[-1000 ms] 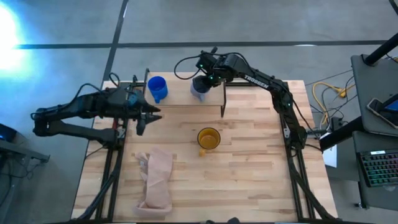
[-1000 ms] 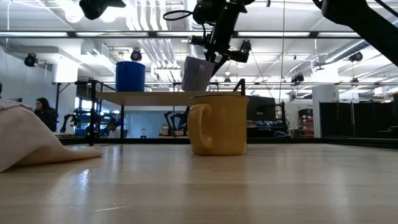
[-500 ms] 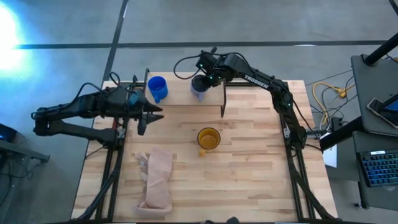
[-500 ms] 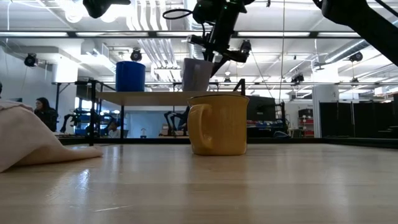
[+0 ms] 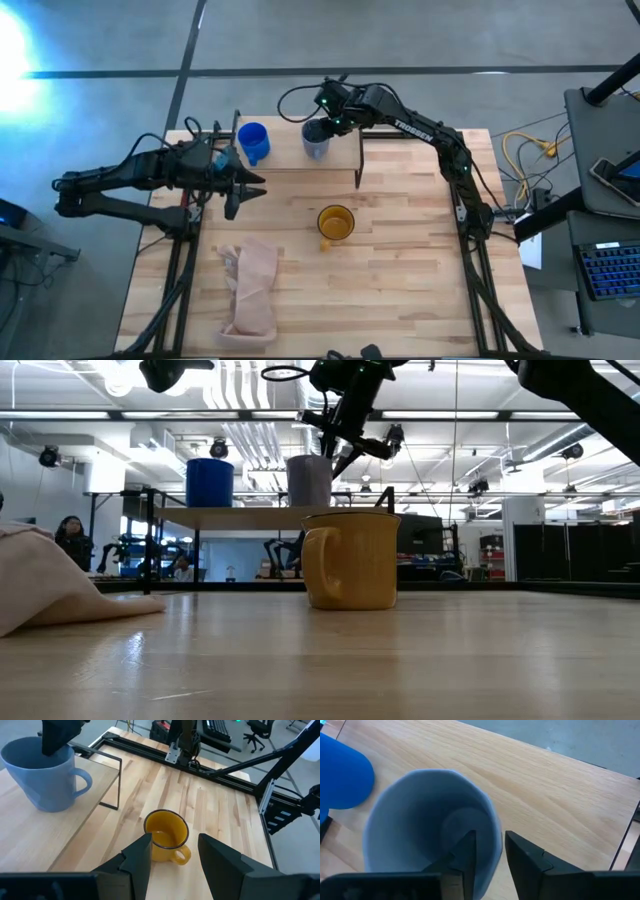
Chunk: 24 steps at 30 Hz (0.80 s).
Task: Stack small to large cups/mugs on shelf
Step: Put the light blue mug on the shelf
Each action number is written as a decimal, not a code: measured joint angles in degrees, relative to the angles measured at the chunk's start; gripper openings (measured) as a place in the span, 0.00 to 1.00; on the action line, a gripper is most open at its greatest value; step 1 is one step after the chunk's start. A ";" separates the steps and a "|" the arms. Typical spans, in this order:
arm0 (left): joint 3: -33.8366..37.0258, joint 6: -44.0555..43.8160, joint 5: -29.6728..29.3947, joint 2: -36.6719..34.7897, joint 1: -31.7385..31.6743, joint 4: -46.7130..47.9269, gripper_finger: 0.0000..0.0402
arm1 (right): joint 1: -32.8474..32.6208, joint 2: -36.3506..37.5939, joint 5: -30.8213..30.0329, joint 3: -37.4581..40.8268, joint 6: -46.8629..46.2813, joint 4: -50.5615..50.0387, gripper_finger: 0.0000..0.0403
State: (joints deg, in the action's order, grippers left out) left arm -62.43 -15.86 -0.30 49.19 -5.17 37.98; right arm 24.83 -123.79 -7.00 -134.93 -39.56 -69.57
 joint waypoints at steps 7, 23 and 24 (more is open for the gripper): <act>0.02 0.15 0.02 -0.20 -0.02 0.01 0.36 | 0.21 0.96 -0.36 0.00 0.37 2.08 0.28; 0.09 0.26 0.02 -0.39 -0.01 -0.03 0.36 | 0.52 4.76 -4.14 -0.03 -1.35 -8.37 0.18; 0.09 0.26 0.02 -0.42 -0.02 -0.12 0.36 | 0.44 4.76 -4.12 0.04 -1.57 -8.27 0.15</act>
State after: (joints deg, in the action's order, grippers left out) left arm -62.35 -15.59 -0.27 48.77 -5.19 37.86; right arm 25.26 -119.02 -11.11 -134.89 -41.13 -77.83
